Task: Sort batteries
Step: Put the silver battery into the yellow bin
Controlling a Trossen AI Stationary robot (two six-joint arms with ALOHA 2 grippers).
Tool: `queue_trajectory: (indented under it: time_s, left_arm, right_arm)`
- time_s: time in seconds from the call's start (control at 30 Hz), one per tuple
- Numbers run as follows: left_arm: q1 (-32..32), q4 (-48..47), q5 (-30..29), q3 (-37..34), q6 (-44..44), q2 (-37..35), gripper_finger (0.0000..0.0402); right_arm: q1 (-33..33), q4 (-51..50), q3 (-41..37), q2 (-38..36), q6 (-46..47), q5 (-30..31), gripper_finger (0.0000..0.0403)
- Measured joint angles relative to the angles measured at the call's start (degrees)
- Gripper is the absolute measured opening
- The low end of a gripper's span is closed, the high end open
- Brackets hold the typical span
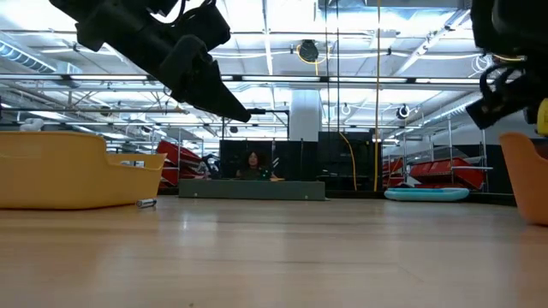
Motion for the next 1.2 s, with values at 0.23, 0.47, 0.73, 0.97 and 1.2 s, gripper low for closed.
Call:
queue_trajectory:
  time_s: [0.23, 0.47, 0.73, 0.97, 1.2]
  left_arm:
    - [0.0, -0.3, 0.0, 0.0, 0.0, 0.0, 0.0107]
    - [0.0, -0.4, 0.0, 0.0, 0.0, 0.0, 0.0107]
    - [0.0, -0.5, 0.0, 0.0, 0.1, 0.0, 0.0107]
    - [0.0, -0.5, 0.0, 0.0, 0.4, 0.0, 0.0107]
    - [0.0, -0.5, 0.0, 0.0, 1.4, 0.0, 0.0107]
  right_arm:
    - [-0.1, 0.8, 0.2, 7.0, -0.8, -0.9, 0.0093]
    - [-0.1, 3.4, 0.1, 7.0, -1.6, -2.1, 0.0093]
    - [0.0, 7.2, 0.1, 7.0, -2.0, -4.7, 0.0046]
    - [-0.3, 7.5, 0.1, 7.0, -1.0, -4.6, 0.0011]
    - [-3.2, 7.3, 0.1, 7.0, -1.5, -1.3, 0.0003]
